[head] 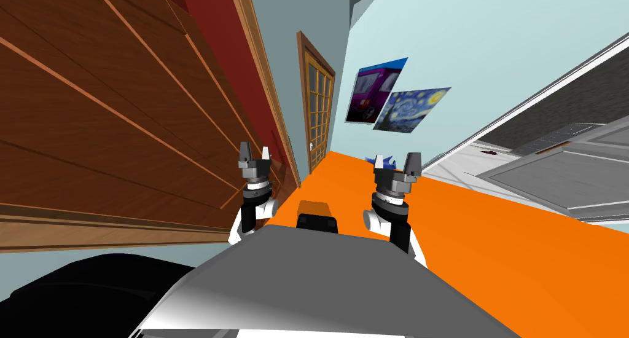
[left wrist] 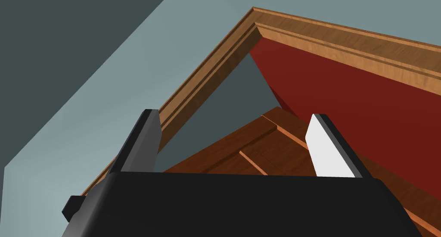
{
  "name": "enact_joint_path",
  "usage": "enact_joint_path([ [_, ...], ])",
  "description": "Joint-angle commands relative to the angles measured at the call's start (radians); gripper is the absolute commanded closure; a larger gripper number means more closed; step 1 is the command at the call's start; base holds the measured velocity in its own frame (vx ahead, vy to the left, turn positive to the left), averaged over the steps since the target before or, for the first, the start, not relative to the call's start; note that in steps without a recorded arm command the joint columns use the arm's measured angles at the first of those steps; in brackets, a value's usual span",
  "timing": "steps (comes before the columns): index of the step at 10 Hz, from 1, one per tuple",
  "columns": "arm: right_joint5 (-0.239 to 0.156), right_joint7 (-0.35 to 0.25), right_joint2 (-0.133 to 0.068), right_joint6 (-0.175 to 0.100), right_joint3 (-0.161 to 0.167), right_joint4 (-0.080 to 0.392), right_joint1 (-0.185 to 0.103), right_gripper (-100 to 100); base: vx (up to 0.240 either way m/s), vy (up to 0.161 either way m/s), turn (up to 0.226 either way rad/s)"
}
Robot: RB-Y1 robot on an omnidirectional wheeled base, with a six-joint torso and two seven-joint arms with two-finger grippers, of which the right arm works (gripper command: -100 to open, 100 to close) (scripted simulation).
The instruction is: Pull the door open
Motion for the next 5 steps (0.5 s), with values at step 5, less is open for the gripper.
enact_joint_path([
  [5, 0.032, 0.088, -0.031, -0.023, 0.034, 0.122, -0.043, -100, 0.145, -0.07, -0.002],
])
